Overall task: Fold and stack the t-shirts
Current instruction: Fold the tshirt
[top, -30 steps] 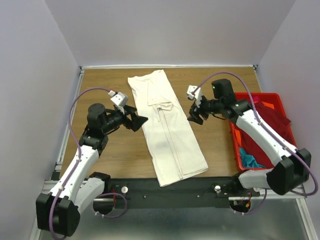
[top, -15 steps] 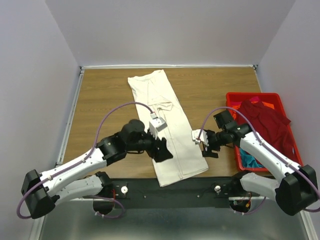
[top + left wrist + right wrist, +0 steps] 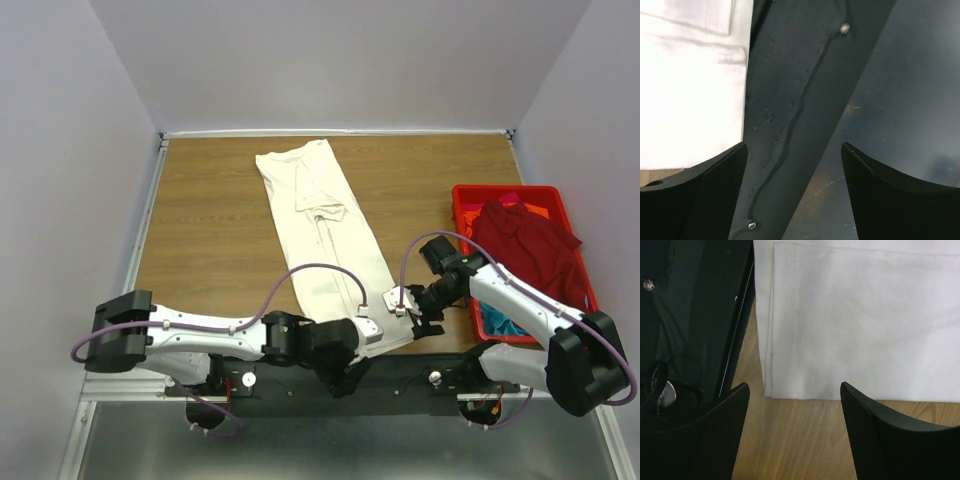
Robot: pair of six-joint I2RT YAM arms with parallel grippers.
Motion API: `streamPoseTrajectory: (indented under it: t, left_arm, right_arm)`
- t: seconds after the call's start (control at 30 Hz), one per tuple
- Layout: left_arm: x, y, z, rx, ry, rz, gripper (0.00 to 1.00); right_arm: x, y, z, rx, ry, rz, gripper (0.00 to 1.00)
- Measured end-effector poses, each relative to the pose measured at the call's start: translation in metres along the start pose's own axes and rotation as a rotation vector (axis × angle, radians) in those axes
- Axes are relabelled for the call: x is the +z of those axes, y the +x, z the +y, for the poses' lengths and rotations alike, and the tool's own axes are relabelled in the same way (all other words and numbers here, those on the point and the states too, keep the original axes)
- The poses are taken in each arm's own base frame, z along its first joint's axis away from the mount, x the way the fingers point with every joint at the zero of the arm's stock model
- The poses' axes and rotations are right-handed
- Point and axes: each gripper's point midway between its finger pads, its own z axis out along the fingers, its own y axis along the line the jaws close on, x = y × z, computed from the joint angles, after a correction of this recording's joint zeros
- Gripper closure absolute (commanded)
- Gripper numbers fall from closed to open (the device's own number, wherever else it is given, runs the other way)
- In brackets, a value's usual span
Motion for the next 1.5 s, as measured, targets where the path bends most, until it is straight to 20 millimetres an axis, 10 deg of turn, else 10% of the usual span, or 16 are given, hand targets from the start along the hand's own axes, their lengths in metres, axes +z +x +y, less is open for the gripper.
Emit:
streamPoseTrajectory:
  t: [0.4, 1.03, 1.5]
  left_arm:
    - [0.042, 0.008, 0.04, 0.047, -0.337, 0.108, 0.3]
    - [0.047, 0.017, 0.064, 0.046, -0.493, 0.126, 0.87]
    - [0.044, 0.017, 0.06, 0.035, -0.46, 0.111, 0.89]
  right_arm:
    - [-0.001, -0.004, 0.0, 0.051, 0.015, -0.017, 0.21]
    - [-0.002, -0.008, 0.001, 0.056, 0.022, -0.034, 0.22]
    - [0.022, 0.012, 0.008, -0.024, -0.035, 0.06, 0.34]
